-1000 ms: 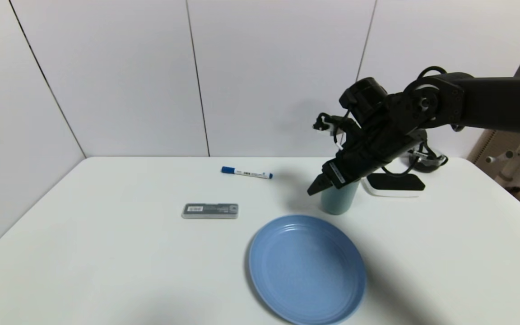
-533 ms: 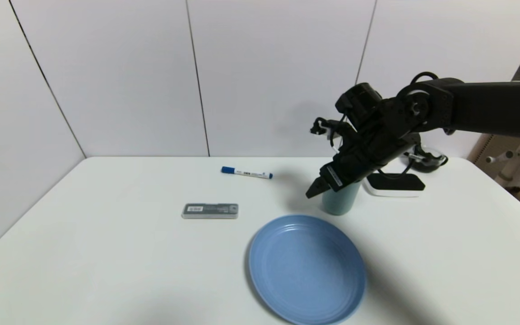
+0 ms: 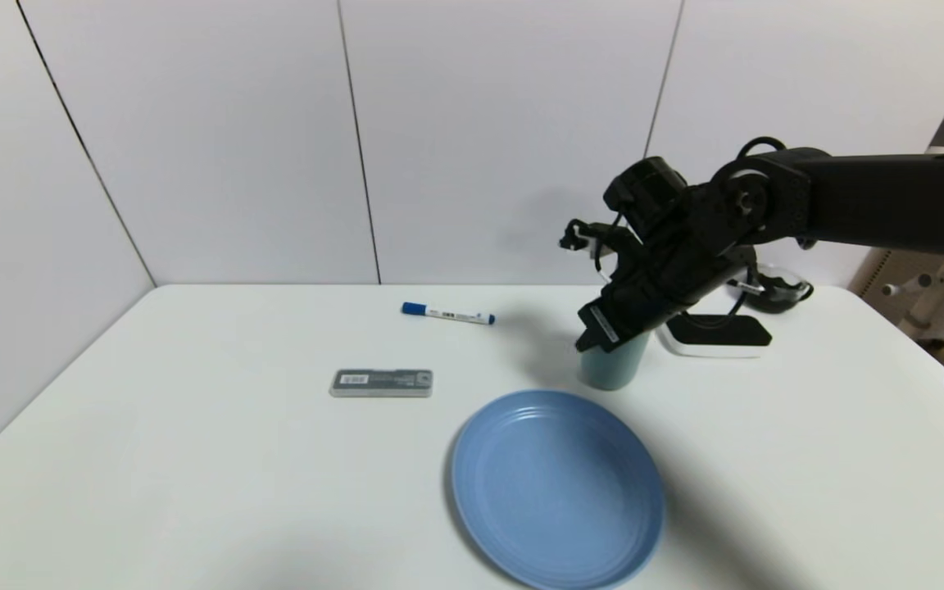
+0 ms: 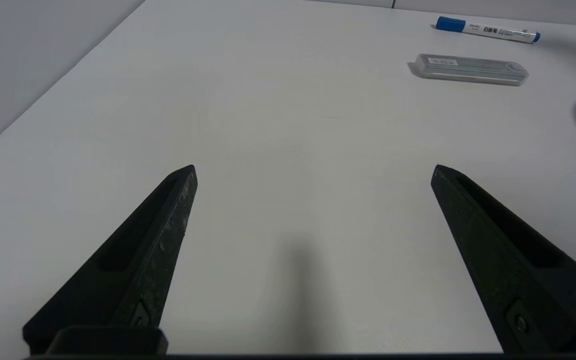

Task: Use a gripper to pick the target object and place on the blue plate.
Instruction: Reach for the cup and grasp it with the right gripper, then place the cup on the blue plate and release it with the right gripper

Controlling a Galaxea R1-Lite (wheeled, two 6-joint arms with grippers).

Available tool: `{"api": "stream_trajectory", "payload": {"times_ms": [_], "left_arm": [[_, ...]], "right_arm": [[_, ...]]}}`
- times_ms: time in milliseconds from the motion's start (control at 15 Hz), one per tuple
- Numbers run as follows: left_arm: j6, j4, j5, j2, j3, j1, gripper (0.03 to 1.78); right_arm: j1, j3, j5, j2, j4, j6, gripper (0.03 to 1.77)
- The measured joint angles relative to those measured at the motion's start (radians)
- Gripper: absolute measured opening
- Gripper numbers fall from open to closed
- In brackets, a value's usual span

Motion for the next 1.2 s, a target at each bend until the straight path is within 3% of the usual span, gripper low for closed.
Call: {"api": "stream_trajectory", "payload": {"times_ms": [800,1200], "left_arm": [[0.0,0.0,0.0,0.0,0.0,0.0,1.69],[0.0,0.0,0.0,0.0,0.0,0.0,1.69]], "right_arm": [[-0.012,-0.022,0.001,-0.043,0.0,-0.033,0.11],[0.009,0.05,0.01,-0.193,-0.001,-0.035,0.11]]}}
